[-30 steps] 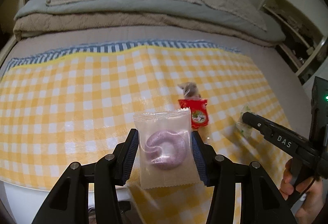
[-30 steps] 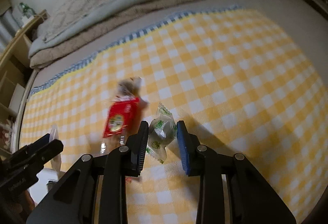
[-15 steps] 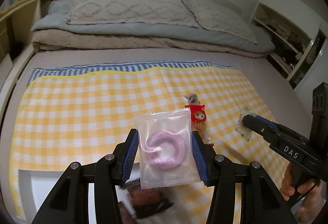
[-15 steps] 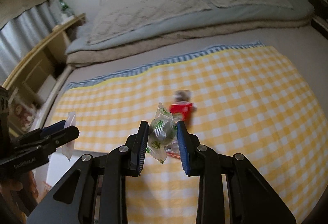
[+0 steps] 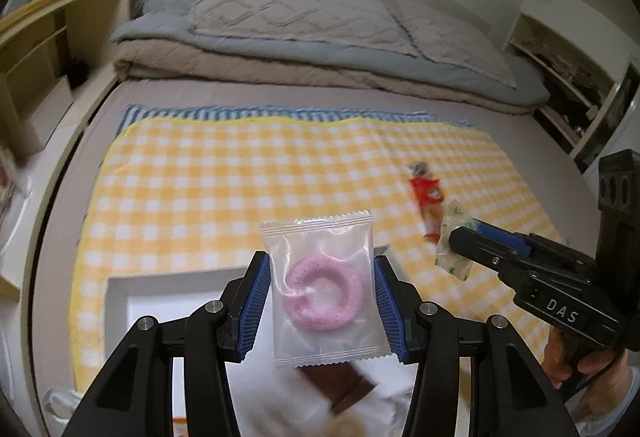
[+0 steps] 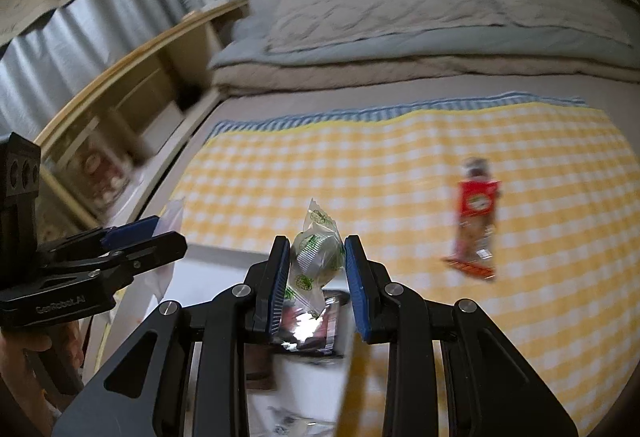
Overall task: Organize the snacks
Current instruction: 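Carry both candies over the white tray and open both tools to release them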
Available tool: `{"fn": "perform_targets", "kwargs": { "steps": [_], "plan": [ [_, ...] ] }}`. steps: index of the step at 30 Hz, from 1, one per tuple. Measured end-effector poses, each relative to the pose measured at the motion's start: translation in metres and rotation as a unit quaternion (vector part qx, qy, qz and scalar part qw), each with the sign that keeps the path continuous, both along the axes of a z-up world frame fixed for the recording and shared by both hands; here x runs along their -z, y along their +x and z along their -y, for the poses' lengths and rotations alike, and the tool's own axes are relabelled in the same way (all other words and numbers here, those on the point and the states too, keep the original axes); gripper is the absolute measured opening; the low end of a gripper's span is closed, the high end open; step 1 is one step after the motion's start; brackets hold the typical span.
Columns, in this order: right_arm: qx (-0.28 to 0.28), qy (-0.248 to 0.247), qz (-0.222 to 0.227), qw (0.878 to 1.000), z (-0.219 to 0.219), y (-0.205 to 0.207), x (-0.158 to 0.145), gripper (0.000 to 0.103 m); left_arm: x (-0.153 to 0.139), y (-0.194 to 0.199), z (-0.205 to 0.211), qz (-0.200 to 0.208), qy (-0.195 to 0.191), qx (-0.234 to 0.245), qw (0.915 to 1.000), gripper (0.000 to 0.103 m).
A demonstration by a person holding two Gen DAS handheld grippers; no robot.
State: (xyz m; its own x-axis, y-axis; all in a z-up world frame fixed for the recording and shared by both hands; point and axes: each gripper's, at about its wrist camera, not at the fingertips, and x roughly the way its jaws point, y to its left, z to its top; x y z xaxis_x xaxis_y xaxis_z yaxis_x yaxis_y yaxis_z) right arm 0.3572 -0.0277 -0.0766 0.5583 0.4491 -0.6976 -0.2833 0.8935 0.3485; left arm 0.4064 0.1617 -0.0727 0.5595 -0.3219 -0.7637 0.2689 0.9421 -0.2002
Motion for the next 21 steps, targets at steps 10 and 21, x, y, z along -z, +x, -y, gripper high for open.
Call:
{"fn": "perform_targets", "kwargs": {
  "steps": [10, 21],
  "plan": [
    [-0.067, -0.002, -0.031, 0.997, -0.066, -0.017, 0.022, 0.029, 0.04, -0.011, -0.049, -0.087, -0.01, -0.03, 0.9957, 0.05],
    [-0.09, 0.002, -0.095, 0.991, -0.113, -0.004, 0.054, 0.029, 0.079, -0.003, -0.075, -0.145, -0.032, -0.047, 0.9878, 0.05]
  ]
}}
